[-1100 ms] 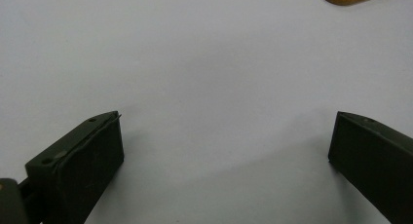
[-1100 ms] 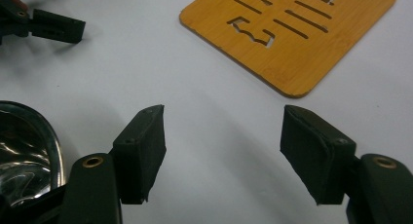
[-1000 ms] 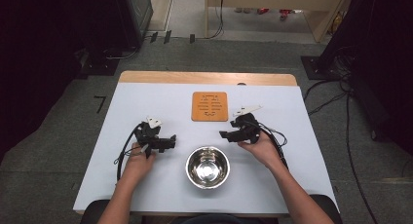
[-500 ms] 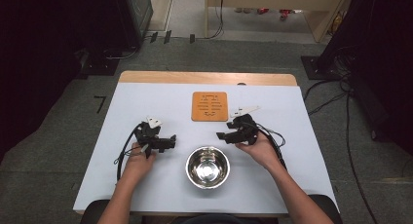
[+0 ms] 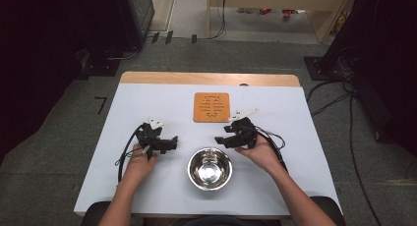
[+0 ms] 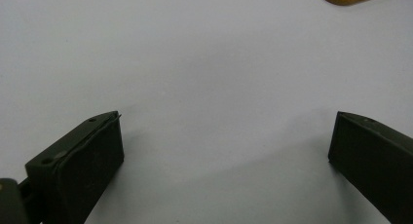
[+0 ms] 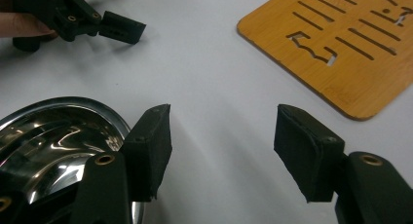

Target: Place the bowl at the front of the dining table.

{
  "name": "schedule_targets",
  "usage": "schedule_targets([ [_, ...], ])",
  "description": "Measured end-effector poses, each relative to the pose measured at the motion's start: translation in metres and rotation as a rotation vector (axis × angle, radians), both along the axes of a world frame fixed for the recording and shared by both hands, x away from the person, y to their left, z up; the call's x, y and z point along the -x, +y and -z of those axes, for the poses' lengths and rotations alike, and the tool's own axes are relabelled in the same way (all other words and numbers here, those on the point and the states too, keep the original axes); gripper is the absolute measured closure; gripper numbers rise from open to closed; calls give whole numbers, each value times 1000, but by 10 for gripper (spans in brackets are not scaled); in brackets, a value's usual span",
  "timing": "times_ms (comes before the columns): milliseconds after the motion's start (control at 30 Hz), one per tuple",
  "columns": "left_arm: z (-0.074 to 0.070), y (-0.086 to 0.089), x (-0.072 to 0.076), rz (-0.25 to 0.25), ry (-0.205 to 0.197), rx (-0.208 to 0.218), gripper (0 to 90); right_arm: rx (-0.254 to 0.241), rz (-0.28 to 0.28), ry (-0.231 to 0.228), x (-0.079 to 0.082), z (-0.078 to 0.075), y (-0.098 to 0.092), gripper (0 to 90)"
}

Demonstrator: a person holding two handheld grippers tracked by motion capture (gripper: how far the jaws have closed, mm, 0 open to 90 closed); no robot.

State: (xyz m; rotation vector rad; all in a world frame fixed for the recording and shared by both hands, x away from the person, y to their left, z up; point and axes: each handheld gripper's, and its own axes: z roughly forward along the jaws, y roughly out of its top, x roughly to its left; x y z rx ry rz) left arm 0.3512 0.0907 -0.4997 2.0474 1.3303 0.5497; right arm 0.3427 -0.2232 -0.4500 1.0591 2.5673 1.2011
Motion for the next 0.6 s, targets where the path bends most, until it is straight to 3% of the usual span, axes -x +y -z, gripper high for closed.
schedule_targets([
  [600, 0, 0, 0, 0, 0, 0, 0, -20, -105, -11, 8, -1, 13, 421],
])
